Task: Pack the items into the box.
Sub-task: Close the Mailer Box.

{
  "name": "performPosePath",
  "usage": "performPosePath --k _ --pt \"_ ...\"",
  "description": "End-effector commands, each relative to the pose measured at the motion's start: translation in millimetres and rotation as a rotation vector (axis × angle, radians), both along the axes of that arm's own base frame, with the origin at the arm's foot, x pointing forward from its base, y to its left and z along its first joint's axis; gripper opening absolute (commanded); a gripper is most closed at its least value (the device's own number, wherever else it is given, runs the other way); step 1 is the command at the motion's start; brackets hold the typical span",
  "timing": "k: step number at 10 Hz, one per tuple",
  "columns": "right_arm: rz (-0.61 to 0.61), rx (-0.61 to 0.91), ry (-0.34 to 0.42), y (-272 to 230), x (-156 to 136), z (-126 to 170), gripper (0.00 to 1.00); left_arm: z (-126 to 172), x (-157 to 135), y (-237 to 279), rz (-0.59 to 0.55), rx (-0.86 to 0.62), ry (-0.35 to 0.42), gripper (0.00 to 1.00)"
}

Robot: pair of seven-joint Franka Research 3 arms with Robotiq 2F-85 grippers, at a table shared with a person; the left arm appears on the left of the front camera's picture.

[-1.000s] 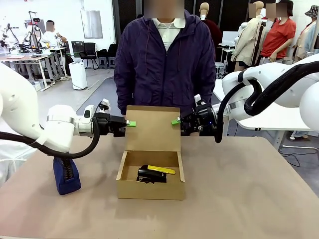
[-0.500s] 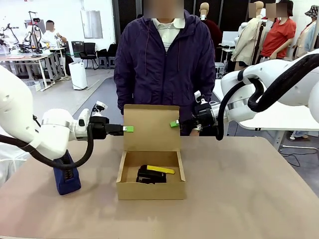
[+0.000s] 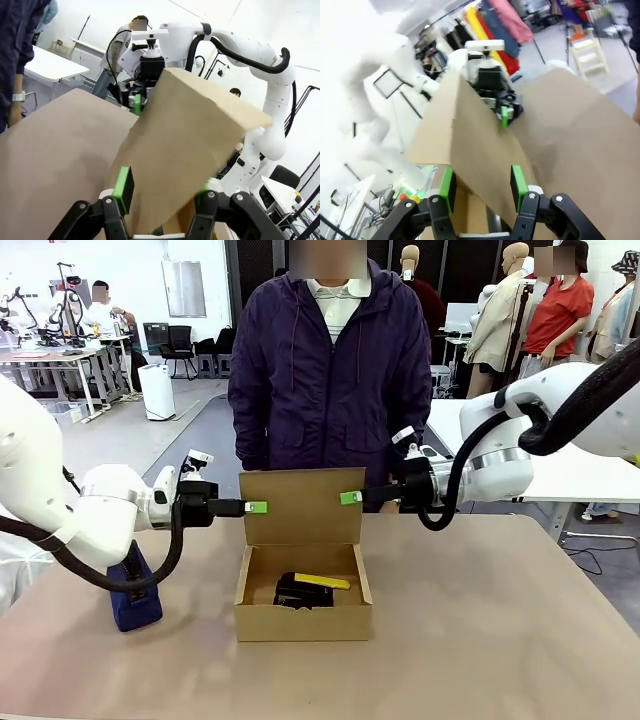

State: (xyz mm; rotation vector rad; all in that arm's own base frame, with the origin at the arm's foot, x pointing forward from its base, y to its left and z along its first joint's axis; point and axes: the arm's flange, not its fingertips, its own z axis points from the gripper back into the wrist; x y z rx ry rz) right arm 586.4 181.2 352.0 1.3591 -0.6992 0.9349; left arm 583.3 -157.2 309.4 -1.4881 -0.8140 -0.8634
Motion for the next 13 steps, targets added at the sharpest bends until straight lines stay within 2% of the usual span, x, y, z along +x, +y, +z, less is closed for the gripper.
performPosePath --k 1,2,3,5,6,7,11,13 --pt "0.037 -0.011 -0.063 -8.1 -16.4 -1.8 0.59 0.2 -15.3 -1.2 -0.040 -0.021 -0.058 0.62" --pt "-0.020 -0.076 -0.084 -4.8 -16.8 -7.6 0.59 0.6 -25.6 -4.2 -0.119 -0.018 -0.121 0.62" --pt "-0.029 -0.088 -0.105 -1.4 -16.7 -12.1 0.59 3.3 -34.6 -8.3 -0.150 -0.008 -0.178 0.62" --pt "0.005 -0.051 -0.118 1.9 -16.7 -15.5 0.59 7.5 -46.6 -10.5 -0.182 0.007 -0.256 0.62" --pt "0.010 -0.053 -0.154 -0.4 -17.2 -15.4 0.59 6.9 -48.8 -10.4 -0.181 0.016 -0.274 0.68" --pt "0.043 -0.029 -0.152 -2.1 -20.4 -16.3 1.00 5.8 -50.0 -9.5 -0.180 0.026 -0.277 1.00" --pt "0.155 -0.001 -0.136 -8.9 -26.3 -18.0 1.00 7.4 -50.6 -6.7 -0.138 0.032 -0.274 1.00" --pt "0.183 -0.008 -0.132 -29.4 -33.9 -20.6 1.00 11.6 -66.1 9.5 -0.183 0.055 -0.301 1.00"
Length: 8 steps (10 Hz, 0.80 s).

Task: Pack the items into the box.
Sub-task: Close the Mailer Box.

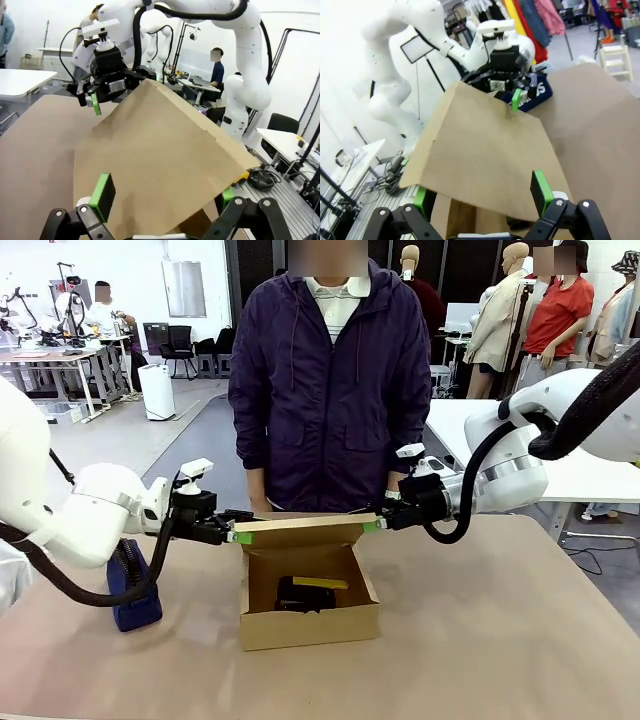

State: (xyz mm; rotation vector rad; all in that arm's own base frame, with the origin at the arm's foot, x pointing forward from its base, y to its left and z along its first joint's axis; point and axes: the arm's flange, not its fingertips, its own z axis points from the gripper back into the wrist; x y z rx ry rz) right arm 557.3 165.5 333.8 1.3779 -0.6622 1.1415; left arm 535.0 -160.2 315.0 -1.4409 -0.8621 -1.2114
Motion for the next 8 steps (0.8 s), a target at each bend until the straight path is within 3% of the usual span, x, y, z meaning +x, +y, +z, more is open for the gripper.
performPosePath --k 1,3,5,6,8 --pt "0.011 0.004 -0.037 -28.1 -11.4 -3.6 1.00 10.0 -28.7 24.5 -0.009 0.031 -0.069 1.00" --pt "-0.078 0.017 -0.033 -54.0 -18.0 -7.2 1.00 16.4 -53.6 52.6 0.026 0.066 -0.117 1.00" --pt "-0.126 0.038 -0.056 -47.4 -11.6 -2.2 1.00 25.1 -56.5 56.8 0.148 -0.037 -0.167 1.00" --pt "-0.122 0.041 -0.089 -37.4 -8.0 1.2 1.00 30.5 -52.1 57.4 0.219 -0.116 -0.201 1.00" --pt "-0.038 -0.025 -0.163 -3.6 -8.5 12.2 1.00 33.0 -45.2 35.7 0.243 -0.043 -0.261 1.00"
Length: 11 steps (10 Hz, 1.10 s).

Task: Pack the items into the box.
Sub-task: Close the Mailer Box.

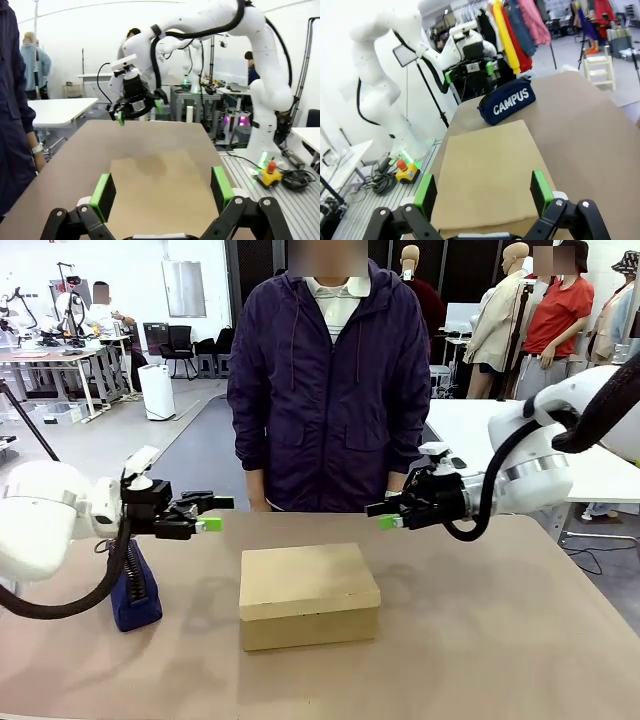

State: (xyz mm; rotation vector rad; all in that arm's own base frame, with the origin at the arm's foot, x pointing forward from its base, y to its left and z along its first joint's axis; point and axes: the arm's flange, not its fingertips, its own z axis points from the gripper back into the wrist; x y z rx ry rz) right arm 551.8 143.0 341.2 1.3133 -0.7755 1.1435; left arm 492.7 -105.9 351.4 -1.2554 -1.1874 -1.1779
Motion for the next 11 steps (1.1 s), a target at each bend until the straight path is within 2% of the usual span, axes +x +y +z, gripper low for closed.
performPosePath --k 1,3,5,6,9,11 --pt "0.077 -0.100 -0.121 36.1 -5.0 7.9 1.00 -5.7 0.4 -35.5 -0.012 0.102 -0.067 1.00" --pt "0.188 -0.202 -0.219 62.9 -9.0 4.5 1.00 -19.7 -0.3 -69.2 -0.150 0.348 -0.115 1.00" --pt "0.252 -0.333 -0.246 77.1 -8.7 -14.3 1.00 -31.7 -0.3 -91.9 -0.213 0.489 -0.140 1.00" --pt "0.282 -0.378 -0.241 81.2 -10.2 -21.5 1.00 -37.2 -0.8 -97.0 -0.209 0.533 -0.132 1.00" --pt "0.249 -0.459 -0.222 85.0 -11.6 -31.2 1.00 -51.9 1.6 -98.8 -0.172 0.625 -0.083 1.00" --pt "0.239 -0.500 -0.209 87.5 -8.8 -33.0 1.00 -49.1 1.9 -96.6 -0.189 0.610 -0.073 1.00"
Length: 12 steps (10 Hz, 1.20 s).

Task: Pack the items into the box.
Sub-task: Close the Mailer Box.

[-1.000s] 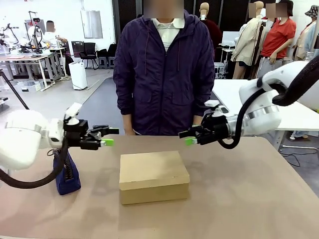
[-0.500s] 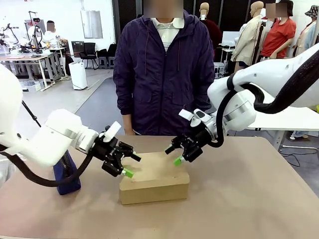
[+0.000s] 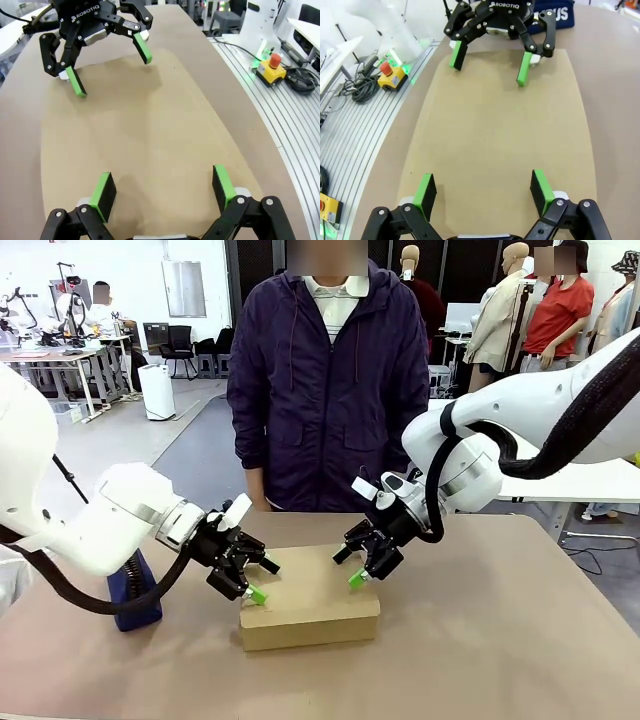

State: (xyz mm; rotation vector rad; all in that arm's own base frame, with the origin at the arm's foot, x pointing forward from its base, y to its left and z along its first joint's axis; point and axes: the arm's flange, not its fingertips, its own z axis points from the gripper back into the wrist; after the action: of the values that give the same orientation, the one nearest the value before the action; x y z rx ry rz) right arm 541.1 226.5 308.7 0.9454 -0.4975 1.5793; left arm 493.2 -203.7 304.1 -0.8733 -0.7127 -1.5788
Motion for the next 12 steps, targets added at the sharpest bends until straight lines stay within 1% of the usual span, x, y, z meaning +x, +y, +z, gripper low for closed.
performPosePath --k 1,2,3,4,5,6,7,8,9,10,11,12 --pt "-0.018 -0.074 0.007 5.3 2.3 -1.5 1.00 0.5 1.1 5.6 0.003 0.008 0.003 1.00" --pt "-0.027 -0.039 0.022 1.4 4.0 6.2 1.00 8.8 0.1 10.6 -0.045 -0.057 0.002 1.00" --pt "-0.092 0.041 0.051 -7.0 8.2 20.7 1.00 18.1 -1.4 17.2 -0.057 -0.113 0.012 1.00" --pt "-0.162 0.143 0.116 -18.8 11.7 41.6 1.00 33.3 -1.0 24.5 -0.085 -0.196 0.072 1.00" --pt "-0.226 0.182 0.232 -31.6 12.2 60.1 1.00 49.8 -1.2 31.5 -0.044 -0.218 0.119 1.00" --pt "-0.244 0.176 0.374 -48.9 7.4 74.5 1.00 64.7 -6.9 45.8 0.047 -0.261 0.247 1.00" --pt "-0.326 0.143 0.492 -72.5 0.0 83.5 1.00 79.8 -9.3 64.6 0.100 -0.299 0.447 1.00" --pt "-0.406 0.122 0.663 -103.6 -9.9 88.0 1.00 92.4 -10.4 85.5 0.181 -0.356 0.661 1.00" --pt "-0.417 0.125 0.783 -132.6 -20.0 91.0 1.00 100.5 -10.1 108.3 0.320 -0.370 0.774 1.00" --pt "-0.477 0.109 0.885 -166.9 -30.0 93.2 1.00 106.9 -15.7 139.7 0.478 -0.356 0.896 1.00" --pt "-0.521 0.105 0.971 -202.7 -40.0 93.5 1.00 111.6 -22.2 175.5 0.602 -0.357 0.963 1.00" --pt "-0.575 0.138 1.036 -231.4 -45.8 90.3 1.00 109.3 -26.1 203.5 0.676 -0.368 1.026 1.00"
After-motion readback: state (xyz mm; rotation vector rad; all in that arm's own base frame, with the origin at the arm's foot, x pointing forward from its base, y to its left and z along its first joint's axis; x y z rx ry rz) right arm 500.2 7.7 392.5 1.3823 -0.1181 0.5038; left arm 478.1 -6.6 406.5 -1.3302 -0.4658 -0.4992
